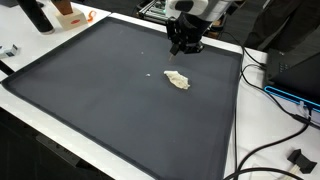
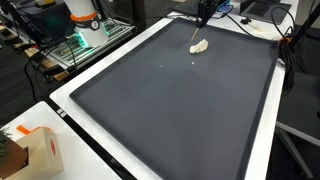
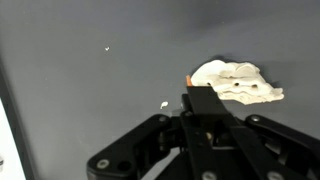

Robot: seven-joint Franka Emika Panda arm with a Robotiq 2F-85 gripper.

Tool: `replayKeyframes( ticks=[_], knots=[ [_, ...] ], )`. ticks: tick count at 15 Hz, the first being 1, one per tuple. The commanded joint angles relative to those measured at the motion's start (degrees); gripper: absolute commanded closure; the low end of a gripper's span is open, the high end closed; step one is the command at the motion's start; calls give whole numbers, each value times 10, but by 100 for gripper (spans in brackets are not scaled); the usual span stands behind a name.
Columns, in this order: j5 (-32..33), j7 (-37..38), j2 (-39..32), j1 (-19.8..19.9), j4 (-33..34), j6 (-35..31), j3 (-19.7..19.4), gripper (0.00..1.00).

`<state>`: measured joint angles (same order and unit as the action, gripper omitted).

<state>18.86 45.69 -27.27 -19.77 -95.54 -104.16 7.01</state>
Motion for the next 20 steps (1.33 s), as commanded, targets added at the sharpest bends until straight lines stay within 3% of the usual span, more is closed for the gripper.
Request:
replayKeyframes(
  ticks=[1, 19, 20],
  knots=[
    [-34, -46, 33, 12, -29, -28, 4, 97],
    [-74, -124, 152, 17, -125, -128, 13, 97],
    [-55, -112, 122, 10, -84, -102, 10, 87]
  ],
)
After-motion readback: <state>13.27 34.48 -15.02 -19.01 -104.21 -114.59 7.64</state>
